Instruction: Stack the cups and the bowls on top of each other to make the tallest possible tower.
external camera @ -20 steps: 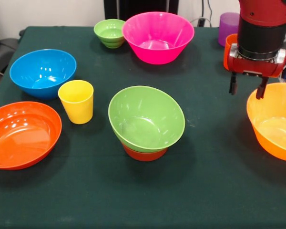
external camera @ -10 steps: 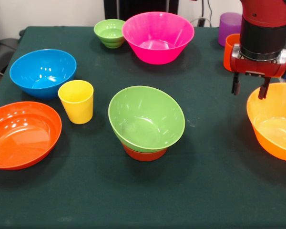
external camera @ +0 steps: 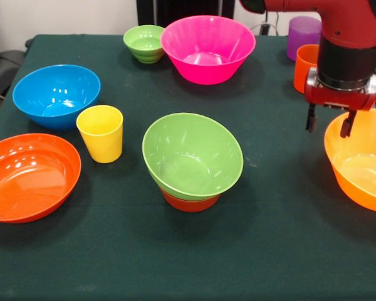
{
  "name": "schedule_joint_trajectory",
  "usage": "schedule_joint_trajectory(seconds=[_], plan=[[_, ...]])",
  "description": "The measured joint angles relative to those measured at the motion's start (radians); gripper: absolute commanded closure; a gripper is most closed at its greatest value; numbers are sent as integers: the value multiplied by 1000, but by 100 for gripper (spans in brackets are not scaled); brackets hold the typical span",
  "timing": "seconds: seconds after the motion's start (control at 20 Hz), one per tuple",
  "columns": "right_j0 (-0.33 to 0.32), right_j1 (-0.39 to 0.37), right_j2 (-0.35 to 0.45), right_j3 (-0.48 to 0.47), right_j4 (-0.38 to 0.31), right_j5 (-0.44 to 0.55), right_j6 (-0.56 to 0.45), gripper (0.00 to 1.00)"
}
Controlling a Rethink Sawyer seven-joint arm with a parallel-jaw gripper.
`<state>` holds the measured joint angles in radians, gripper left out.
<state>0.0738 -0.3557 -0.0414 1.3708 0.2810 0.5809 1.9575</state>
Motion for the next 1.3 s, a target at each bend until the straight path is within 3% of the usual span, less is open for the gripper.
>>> schedule_joint_trajectory(seconds=[0.55, 1.3], plan=[[0, 72, -3, -54, 0, 0, 0, 0], [6, 96, -20, -91, -29, 0, 0, 0]])
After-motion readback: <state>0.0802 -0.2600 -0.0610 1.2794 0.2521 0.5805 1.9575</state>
